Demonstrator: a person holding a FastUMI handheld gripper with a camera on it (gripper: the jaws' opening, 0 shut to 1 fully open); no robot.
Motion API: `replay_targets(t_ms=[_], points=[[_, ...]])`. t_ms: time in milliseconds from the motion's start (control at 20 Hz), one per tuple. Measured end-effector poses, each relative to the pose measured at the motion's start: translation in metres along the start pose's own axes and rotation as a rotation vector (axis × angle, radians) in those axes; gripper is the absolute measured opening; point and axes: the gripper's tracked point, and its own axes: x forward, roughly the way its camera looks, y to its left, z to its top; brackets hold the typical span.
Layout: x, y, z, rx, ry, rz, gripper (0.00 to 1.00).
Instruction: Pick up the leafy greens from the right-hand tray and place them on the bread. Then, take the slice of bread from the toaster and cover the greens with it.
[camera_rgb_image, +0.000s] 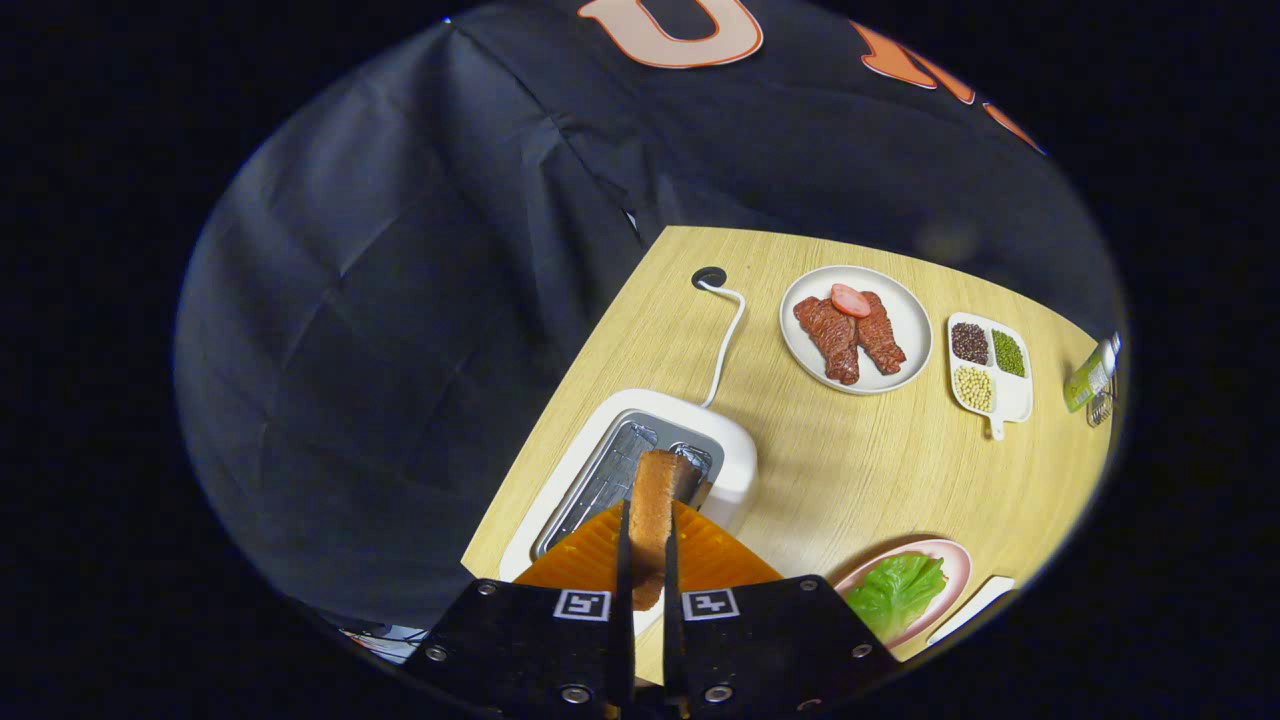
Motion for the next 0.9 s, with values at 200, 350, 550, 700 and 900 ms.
replay_targets(t_ms=[200, 350, 550, 700, 900], points=[[-0.031, -0.004, 0.013, 0.03, -0.082, 0.042, 0.12], [-0.058, -0.008, 0.02, 0.049, -0.149, 0.083, 0.12], [-0.09, -0.026, 0.022, 0.066, -0.239, 0.111, 0.12], [-0.115, -0.044, 0.018, 0.101, -0.289, 0.142, 0.12], [-0.14, -0.067, 0.006, 0.157, -0.36, 0.205, 0.12]])
